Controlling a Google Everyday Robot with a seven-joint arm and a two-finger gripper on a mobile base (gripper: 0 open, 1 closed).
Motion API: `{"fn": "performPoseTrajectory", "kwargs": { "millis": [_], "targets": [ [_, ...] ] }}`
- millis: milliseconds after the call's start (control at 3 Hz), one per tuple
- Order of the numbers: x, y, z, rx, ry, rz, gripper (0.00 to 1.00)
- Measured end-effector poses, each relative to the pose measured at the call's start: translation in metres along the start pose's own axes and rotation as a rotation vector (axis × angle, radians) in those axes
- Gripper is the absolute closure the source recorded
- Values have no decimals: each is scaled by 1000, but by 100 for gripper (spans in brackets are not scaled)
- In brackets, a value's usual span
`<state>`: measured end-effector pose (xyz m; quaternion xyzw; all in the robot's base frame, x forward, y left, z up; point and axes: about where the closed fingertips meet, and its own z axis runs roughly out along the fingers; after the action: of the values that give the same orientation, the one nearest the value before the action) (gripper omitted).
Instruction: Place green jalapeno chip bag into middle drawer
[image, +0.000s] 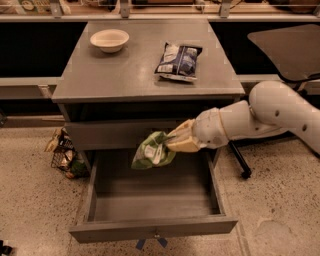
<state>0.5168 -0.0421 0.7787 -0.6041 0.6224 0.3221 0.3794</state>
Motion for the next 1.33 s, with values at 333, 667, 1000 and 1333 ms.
{"fn": "performPoseTrajectory", "kwargs": {
  "millis": [333, 667, 1000, 1333],
  "targets": [
    [34, 21, 34, 12, 37, 44, 100],
    [71, 31, 63, 26, 80, 76, 100],
    [109, 39, 83, 30, 127, 123, 100],
    [145, 44, 101, 41, 173, 174, 100]
  ]
}}
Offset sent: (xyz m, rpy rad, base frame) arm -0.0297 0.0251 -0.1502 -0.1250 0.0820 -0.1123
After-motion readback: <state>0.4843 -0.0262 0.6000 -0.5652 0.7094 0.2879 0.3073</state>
